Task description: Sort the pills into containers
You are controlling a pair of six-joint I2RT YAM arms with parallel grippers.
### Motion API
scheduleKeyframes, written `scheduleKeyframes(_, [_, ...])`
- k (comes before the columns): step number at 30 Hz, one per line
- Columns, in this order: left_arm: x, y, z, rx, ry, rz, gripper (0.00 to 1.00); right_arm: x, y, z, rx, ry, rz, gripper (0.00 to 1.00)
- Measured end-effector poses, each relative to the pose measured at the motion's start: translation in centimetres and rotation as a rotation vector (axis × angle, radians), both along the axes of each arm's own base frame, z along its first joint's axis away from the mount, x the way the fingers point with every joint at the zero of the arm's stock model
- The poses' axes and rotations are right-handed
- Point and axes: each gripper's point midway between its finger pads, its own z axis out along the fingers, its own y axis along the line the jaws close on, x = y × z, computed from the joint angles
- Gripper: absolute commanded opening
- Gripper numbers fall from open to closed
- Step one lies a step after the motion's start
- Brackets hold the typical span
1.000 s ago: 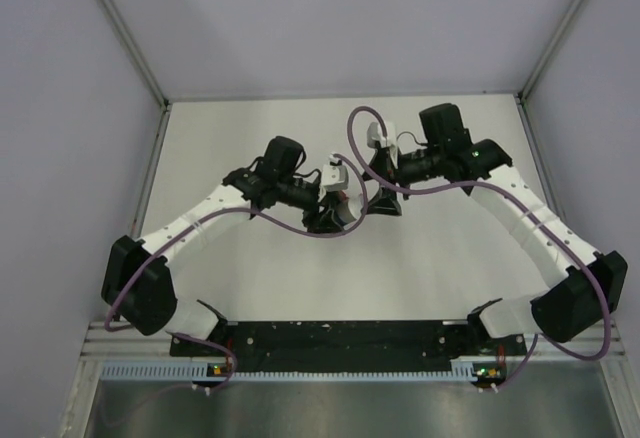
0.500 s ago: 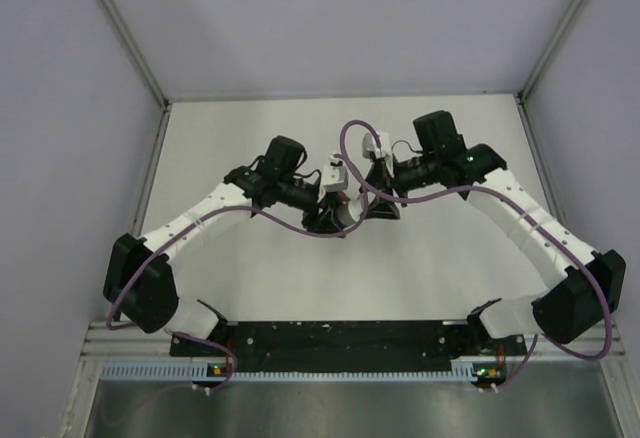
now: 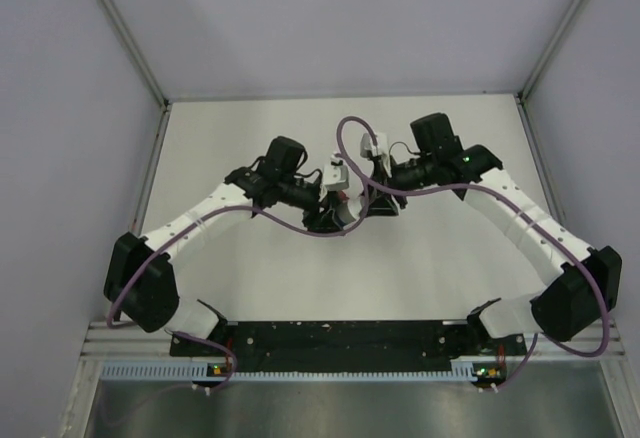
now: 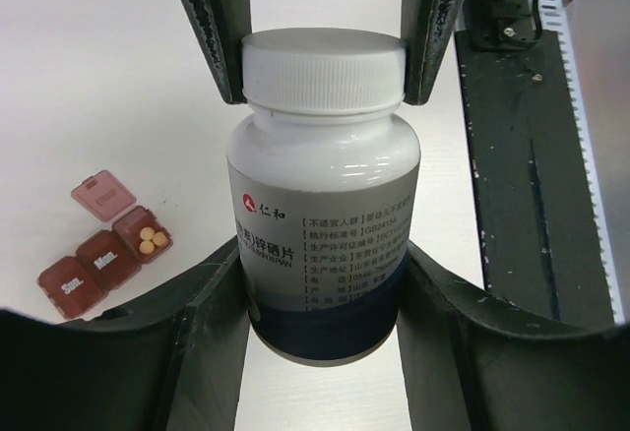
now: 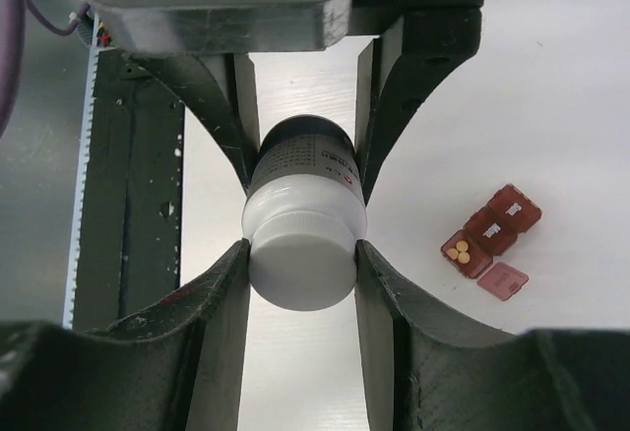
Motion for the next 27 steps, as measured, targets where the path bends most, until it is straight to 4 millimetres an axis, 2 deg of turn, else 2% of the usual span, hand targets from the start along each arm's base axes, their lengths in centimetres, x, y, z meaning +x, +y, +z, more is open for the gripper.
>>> scheduleKeyframes(3, [0.8, 0.2, -0.7, 0.021, -0.023, 0.046, 0.0, 0.7, 0.2, -0.7, -0.015, 0.044, -0.04, 0.0])
scheduleKeyframes(10, [3.0, 1.5, -2.9, 0.105, -0.115, 0.185, 0.0, 3.1, 1.4, -3.0, -0.049, 0.215, -0.122, 0.0])
scheduleKeyframes(19, [6.4, 2.5, -4.3, 0.168, -0.269, 0.379, 0.0, 6.0, 2.0, -4.6, -0.016, 0.427, -0.218, 0.0])
scheduleKeyframes(27, [7.9, 3.3, -5.4, 0.254, -0.38, 0.509, 0.0, 7.4, 2.5, -6.1, 0.0, 0.575, -0.276, 0.0])
